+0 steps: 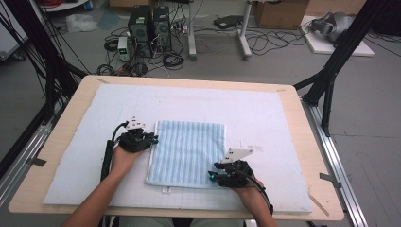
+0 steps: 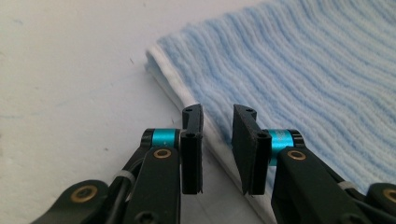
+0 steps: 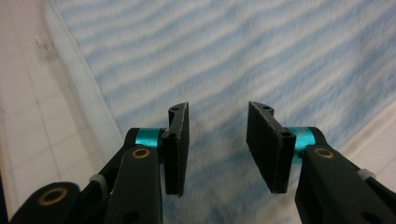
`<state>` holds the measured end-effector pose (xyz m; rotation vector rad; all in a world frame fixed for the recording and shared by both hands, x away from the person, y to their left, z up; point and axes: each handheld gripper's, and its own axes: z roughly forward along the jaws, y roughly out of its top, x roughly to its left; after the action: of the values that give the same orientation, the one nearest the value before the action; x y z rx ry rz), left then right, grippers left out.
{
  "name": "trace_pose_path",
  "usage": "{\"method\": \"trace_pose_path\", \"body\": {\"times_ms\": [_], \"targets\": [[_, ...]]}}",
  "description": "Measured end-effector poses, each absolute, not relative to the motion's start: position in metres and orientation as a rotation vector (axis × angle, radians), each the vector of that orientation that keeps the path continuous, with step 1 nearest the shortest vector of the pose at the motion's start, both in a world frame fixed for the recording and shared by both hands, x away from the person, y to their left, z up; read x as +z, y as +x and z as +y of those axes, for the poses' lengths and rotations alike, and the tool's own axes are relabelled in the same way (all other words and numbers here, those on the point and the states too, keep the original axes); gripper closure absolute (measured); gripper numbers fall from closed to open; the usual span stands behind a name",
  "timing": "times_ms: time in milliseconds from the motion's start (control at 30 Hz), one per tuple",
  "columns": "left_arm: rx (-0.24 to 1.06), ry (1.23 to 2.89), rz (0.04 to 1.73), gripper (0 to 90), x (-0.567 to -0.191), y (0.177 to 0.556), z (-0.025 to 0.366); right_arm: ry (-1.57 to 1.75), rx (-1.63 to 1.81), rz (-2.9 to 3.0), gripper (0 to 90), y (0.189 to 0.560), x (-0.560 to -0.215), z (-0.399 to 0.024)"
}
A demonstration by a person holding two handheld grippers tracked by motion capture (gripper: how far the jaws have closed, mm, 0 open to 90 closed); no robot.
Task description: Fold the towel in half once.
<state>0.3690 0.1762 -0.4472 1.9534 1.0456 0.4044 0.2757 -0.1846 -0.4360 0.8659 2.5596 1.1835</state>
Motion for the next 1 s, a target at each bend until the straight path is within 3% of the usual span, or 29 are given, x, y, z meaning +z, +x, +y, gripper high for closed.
{"method": "trace_pose_path", "body": {"times_ms": [233,333,467,833,1000], "targets": [[0.378,1.897,1.023,70.4,-0.43,0.399,0.177,0.931,1.225,2.422,60.5,0.311,-0.428,-0.195],[0.368,1.886,1.038,70.8,-0.43,0.413,0.175,0.99,1.226,2.366,70.0,0.33,-0.426,-0.199],[0.35,1.901,1.06,72.9,-0.438,0.424,0.171,1.058,1.166,2.319,73.9,0.358,-0.426,-0.201],[0.391,1.964,1.078,77.9,-0.45,0.432,0.162,1.176,0.966,2.352,71.0,0.413,-0.439,-0.187],[0.406,1.962,1.08,81.7,-0.451,0.433,0.162,1.193,0.995,2.317,71.8,0.418,-0.443,-0.189]]}}
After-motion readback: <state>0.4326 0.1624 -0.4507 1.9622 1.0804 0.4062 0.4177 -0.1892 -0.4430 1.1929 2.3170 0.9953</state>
